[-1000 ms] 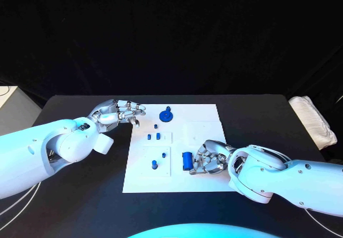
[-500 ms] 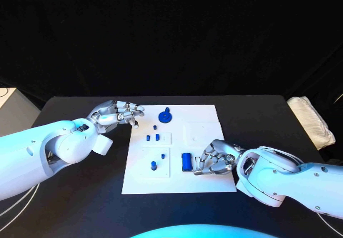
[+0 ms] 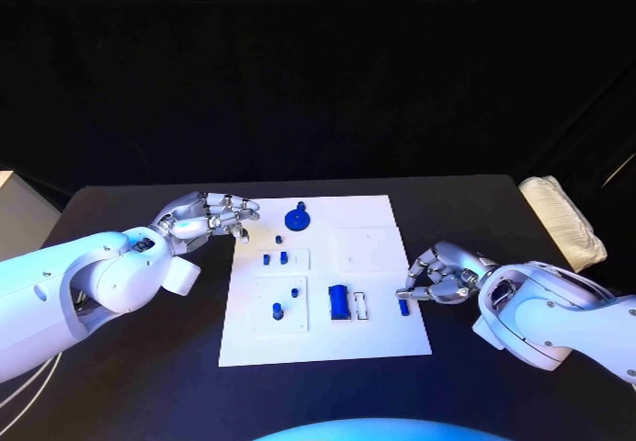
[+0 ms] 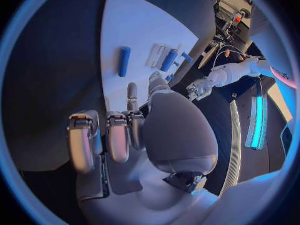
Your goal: Assemble the parts on the task board
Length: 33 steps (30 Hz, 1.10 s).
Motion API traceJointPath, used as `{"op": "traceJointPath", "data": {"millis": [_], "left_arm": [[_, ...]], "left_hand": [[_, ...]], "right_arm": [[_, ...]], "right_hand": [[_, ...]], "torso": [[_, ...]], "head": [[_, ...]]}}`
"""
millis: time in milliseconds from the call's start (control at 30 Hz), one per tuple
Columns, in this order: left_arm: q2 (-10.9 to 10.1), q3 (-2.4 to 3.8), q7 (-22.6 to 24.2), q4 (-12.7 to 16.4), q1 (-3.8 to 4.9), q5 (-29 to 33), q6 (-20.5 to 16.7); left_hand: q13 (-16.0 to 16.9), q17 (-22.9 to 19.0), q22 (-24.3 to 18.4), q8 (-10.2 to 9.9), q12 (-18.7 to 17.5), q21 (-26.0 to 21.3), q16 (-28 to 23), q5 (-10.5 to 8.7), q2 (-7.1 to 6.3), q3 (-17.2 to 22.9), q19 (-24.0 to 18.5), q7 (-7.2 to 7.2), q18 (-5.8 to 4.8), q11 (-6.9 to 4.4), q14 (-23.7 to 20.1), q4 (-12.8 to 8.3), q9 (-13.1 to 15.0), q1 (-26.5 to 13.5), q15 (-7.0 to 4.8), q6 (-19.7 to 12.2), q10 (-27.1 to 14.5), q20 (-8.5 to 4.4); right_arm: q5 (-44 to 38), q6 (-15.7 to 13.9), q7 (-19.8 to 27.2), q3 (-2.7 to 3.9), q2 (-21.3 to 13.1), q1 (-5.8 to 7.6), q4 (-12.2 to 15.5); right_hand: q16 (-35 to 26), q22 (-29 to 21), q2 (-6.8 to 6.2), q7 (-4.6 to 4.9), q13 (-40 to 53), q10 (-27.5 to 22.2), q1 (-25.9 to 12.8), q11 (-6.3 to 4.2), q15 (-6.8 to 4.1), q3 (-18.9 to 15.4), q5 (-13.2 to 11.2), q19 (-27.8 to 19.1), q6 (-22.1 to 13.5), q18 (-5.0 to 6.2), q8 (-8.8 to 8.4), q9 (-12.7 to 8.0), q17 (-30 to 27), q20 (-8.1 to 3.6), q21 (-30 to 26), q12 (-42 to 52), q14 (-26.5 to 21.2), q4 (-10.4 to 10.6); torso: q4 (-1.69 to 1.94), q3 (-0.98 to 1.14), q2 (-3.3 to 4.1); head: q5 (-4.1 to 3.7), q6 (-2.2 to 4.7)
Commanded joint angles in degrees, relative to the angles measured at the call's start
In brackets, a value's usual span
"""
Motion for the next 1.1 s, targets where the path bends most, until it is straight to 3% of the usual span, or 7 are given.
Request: {"op": "traceJointPath", "data": {"millis": [33, 433, 667, 967, 1100], "left_arm": [[0.18, 0.00, 0.72, 0.28, -0.06, 0.57, 0.43], [0.10, -0.04, 0.71, 0.45, -0.11, 0.61, 0.49], [0.00, -0.05, 0.67, 0.49, -0.11, 0.61, 0.56], [-0.11, -0.06, 0.55, 0.52, -0.11, 0.61, 0.71], [-0.18, -0.06, 0.51, 0.54, -0.11, 0.61, 0.75]], "left_hand": [[-0.06, 0.06, -0.06, 0.21, -0.33, -0.22, -0.34, 0.12, 0.48, -0.07, 0.41, 0.30, 0.79, -0.10, 0.21, 0.38, -0.07, 0.13, 0.26, -0.09, -0.26, -0.04], [-0.06, 0.06, -0.06, 0.21, -0.33, -0.22, -0.34, 0.12, 0.48, -0.07, 0.41, 0.30, 0.79, -0.10, 0.21, 0.38, -0.07, 0.13, 0.26, -0.09, -0.26, -0.04], [-0.06, 0.06, -0.06, 0.21, -0.33, -0.22, -0.34, 0.12, 0.48, -0.07, 0.41, 0.30, 0.79, -0.10, 0.21, 0.38, -0.07, 0.13, 0.26, -0.09, -0.26, -0.04], [-0.06, 0.06, -0.06, 0.21, -0.33, -0.22, -0.34, 0.12, 0.48, -0.07, 0.41, 0.30, 0.79, -0.10, 0.21, 0.38, -0.07, 0.13, 0.26, -0.09, -0.26, -0.04], [-0.06, 0.06, -0.06, 0.21, -0.33, -0.22, -0.34, 0.12, 0.48, -0.07, 0.41, 0.30, 0.79, -0.10, 0.21, 0.38, -0.07, 0.13, 0.26, -0.09, -0.26, -0.04]], "right_arm": [[-4.90, 0.38, -2.61, -0.09, -0.58, -0.32, -0.23], [-9.34, 1.24, -7.13, -0.22, 0.64, -2.13, -1.48], [-9.87, 1.24, -7.94, -0.24, 2.81, -3.44, -2.43], [-10.38, 1.01, -8.20, -0.23, 5.24, -4.14, -3.34], [-11.86, 1.98, -8.81, -0.23, 6.04, -4.41, -4.02]], "right_hand": [[0.07, 15.09, 0.31, 0.14, 12.75, 4.21, 0.01, 0.35, 0.42, -0.27, 0.27, 5.99, -0.13, -0.82, -0.26, -0.04, 14.12, 0.58, 0.34, -0.31, 5.76, 0.06], [0.08, 15.09, 0.31, -0.06, 12.74, 4.22, -1.13, 0.22, 0.37, -0.93, 0.25, 5.99, 0.57, -0.82, 0.04, 0.12, 14.14, 0.62, 0.34, -0.33, 5.77, 0.12], [0.06, 15.09, 0.33, -0.11, 12.72, 4.20, -1.46, 0.19, 0.33, -1.09, 0.23, 5.99, 0.70, -0.82, 0.11, 0.15, 14.09, 0.62, 0.34, -0.39, 5.76, 0.14], [0.03, 15.09, 0.56, -0.15, 12.73, 4.21, -1.64, 0.15, 0.30, -1.10, 0.38, 5.99, 0.76, -0.82, 0.13, 0.17, 14.02, 0.61, 0.34, -0.36, 5.74, 0.12], [0.04, 15.09, 1.46, -0.31, 12.75, 4.23, 1.30, -0.02, 0.14, 0.41, 0.56, 5.99, 0.70, -0.82, -0.02, 0.12, 14.06, 0.48, 0.34, -0.35, 5.75, -0.46]], "torso": [[0.01, 0.06, 0.03], [0.17, 0.05, 0.07], [0.12, 0.05, 0.12], [0.14, 0.07, 0.10], [0.15, -0.01, 0.09]], "head": [[-0.42, -0.05], [-0.59, -0.35], [-0.42, -0.48], [-0.35, -0.79], [-0.27, -0.90]]}}
